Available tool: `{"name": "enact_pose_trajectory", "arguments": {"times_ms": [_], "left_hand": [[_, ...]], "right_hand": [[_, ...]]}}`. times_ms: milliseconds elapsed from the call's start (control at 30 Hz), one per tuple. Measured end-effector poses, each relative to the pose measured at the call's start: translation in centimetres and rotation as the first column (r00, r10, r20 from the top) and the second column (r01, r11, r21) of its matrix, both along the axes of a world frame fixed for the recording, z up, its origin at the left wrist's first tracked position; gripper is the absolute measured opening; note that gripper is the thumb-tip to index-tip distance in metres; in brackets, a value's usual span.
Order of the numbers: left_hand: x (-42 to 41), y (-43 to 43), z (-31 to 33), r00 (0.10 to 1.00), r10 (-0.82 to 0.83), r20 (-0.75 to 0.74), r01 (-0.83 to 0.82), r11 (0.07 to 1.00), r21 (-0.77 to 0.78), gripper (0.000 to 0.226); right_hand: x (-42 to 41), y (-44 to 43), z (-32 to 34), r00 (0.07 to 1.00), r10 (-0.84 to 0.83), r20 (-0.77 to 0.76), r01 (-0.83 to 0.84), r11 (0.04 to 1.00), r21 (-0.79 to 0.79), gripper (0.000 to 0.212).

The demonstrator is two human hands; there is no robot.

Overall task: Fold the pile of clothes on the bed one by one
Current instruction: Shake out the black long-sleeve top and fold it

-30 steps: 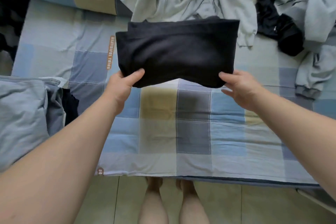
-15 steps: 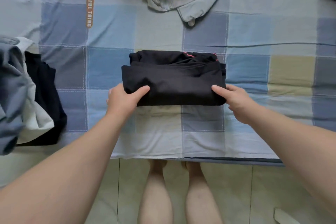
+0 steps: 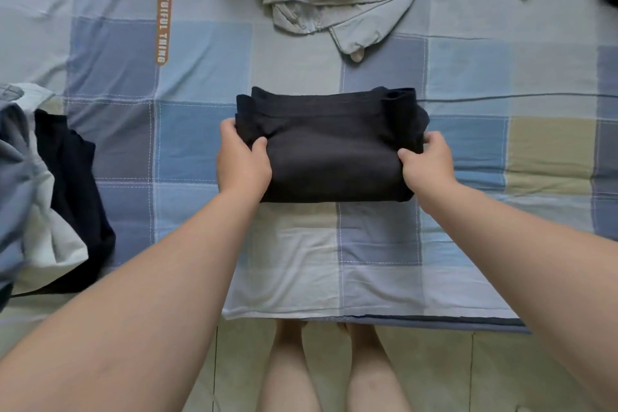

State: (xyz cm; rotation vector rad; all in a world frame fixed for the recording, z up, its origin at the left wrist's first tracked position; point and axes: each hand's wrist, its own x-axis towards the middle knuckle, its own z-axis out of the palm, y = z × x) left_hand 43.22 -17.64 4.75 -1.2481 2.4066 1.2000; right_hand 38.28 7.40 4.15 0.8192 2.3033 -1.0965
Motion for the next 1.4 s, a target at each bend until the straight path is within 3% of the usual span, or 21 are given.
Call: {"name": "enact_pose_trajectory", "arguments": {"times_ms": [67,100,133,200,267,333,500,633,700,767,833,867,900,967,1067,1133,1233,1400], "left_hand": [[-0.1,0.5,-0.3,0.996,-0.091,0.011,0.089,0.947,-0.308,0.059],[0.1,0.9,-0.3,0.978,-0.207,-0.036,0.171,0.884,-0.436,0.061],[0.5,1.4,-0.2,0.929,-0.362,-0.082,0.272,0.815,-0.512,0.06],[1.2,2.2,-1.0,0.767,-0.642,-0.026,0.527,0.652,-0.546,0.056],[1.1,2.4,-2.5,0.634,-0.756,0.164,0.724,0.506,-0.469,0.057],[0.6,1.9,-4.1,0.583,-0.761,0.284,0.793,0.459,-0.4,0.06],[-0.4,1.4,-7.8,0.557,-0.763,0.329,0.805,0.398,-0.44,0.063],[-1.0,1.9,-5.4,0.552,-0.75,0.364,0.831,0.457,-0.317,0.072],[-0.7,1.8,-3.3,0.67,-0.64,0.377,0.743,0.572,-0.348,0.084],[0.1,1.2,-1.7,0.838,-0.429,0.336,0.531,0.781,-0.327,0.093],[1.4,0.4,-1.1,0.957,-0.153,0.246,0.196,0.968,-0.157,0.1],[1.8,-0.1,-1.1,0.979,-0.023,0.205,0.03,0.999,-0.033,0.102],[2.3,-0.4,-1.2,0.98,0.062,0.191,-0.078,0.994,0.074,0.1],[3.2,-0.8,-1.7,0.972,0.1,0.211,-0.139,0.975,0.174,0.087],[3.1,-1.6,-2.0,0.972,0.128,0.196,-0.183,0.939,0.291,0.071],[2.8,-2.3,-1.5,0.968,0.166,0.188,-0.231,0.879,0.416,0.063],[3.4,-2.6,0.3,0.947,0.209,0.244,-0.318,0.714,0.624,0.041],[8.1,-3.7,2.7,0.871,0.42,0.256,-0.474,0.579,0.664,0.04]], "right_hand": [[0.0,-0.6,-0.3,0.997,0.076,-0.033,-0.069,0.982,0.174,0.057],[0.6,-0.8,0.2,0.964,0.25,-0.096,-0.208,0.925,0.318,0.067],[1.3,-0.9,0.4,0.872,0.465,-0.154,-0.357,0.818,0.451,0.071],[2.8,-1.1,0.2,0.616,0.766,-0.18,-0.558,0.587,0.587,0.069],[3.0,-1.1,-1.6,0.489,0.866,-0.099,-0.678,0.45,0.581,0.065],[2.8,-1.3,-3.7,0.463,0.886,0.014,-0.757,0.387,0.526,0.065],[2.4,-1.3,-8.5,0.462,0.883,0.079,-0.785,0.366,0.5,0.068],[1.4,-1.3,-6.0,0.462,0.878,0.122,-0.826,0.376,0.421,0.07],[1.0,-0.8,-3.9,0.521,0.845,0.117,-0.811,0.447,0.378,0.083],[1.0,-0.2,-1.9,0.667,0.732,0.138,-0.726,0.598,0.338,0.096],[1.2,0.5,-0.9,0.851,0.499,0.165,-0.525,0.821,0.225,0.105],[1.1,0.9,-1.0,0.92,0.351,0.173,-0.377,0.913,0.157,0.108],[0.8,1.2,-1.1,0.958,0.224,0.179,-0.245,0.963,0.107,0.109],[0.4,1.9,-1.5,0.98,0.073,0.187,-0.075,0.997,0.003,0.095],[-0.5,2.5,-1.9,0.951,0.029,0.307,0.034,0.98,-0.197,0.06],[-1.1,2.1,-1.3,0.917,0.097,0.388,0.022,0.956,-0.292,0.049],[-2.0,1.1,0.6,0.928,0.148,0.343,-0.044,0.955,-0.294,0.029],[-3.6,-3.5,5.2,0.895,0.395,0.205,-0.328,0.897,-0.298,0.026]]}}
